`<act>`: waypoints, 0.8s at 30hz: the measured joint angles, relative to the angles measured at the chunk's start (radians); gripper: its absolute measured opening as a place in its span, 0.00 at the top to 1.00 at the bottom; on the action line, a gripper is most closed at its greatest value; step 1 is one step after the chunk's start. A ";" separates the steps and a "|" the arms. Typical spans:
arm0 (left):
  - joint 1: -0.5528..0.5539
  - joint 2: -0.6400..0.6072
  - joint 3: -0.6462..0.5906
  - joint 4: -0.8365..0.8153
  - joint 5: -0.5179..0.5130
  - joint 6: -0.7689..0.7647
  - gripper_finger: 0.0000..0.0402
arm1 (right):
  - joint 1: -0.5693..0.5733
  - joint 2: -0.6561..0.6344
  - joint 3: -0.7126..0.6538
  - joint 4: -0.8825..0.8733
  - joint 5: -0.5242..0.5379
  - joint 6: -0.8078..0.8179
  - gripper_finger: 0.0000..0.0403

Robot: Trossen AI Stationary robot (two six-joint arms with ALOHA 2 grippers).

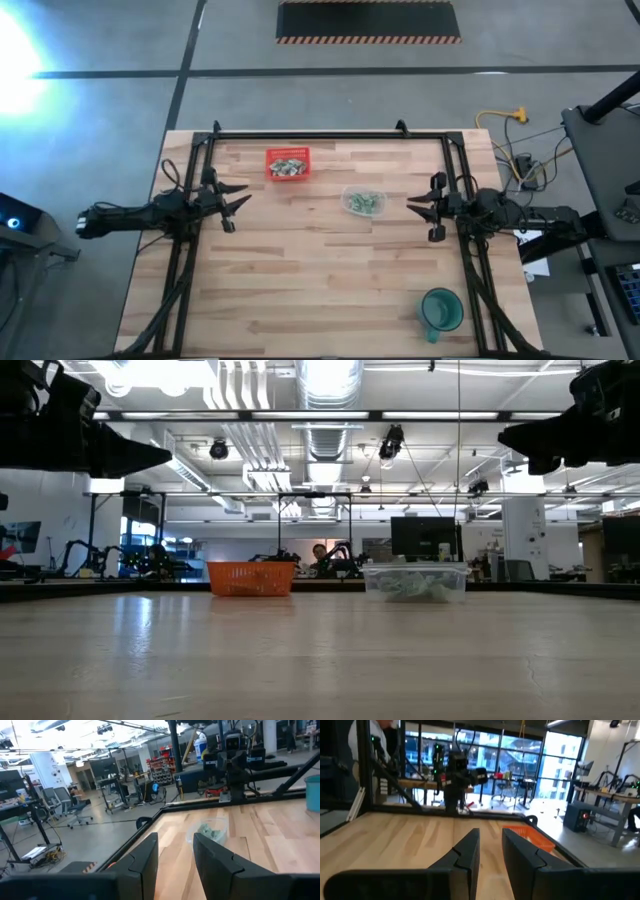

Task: Pick and place items into bin
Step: Return to Home Position

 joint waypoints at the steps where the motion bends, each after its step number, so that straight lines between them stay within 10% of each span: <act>1: 0.000 0.002 0.000 -0.003 0.002 0.000 0.73 | 0.000 0.001 0.000 -0.012 0.000 0.000 0.82; 24: -0.001 0.055 -0.002 -0.019 0.108 -0.121 0.73 | 0.000 0.015 0.000 -0.087 -0.071 -0.021 0.82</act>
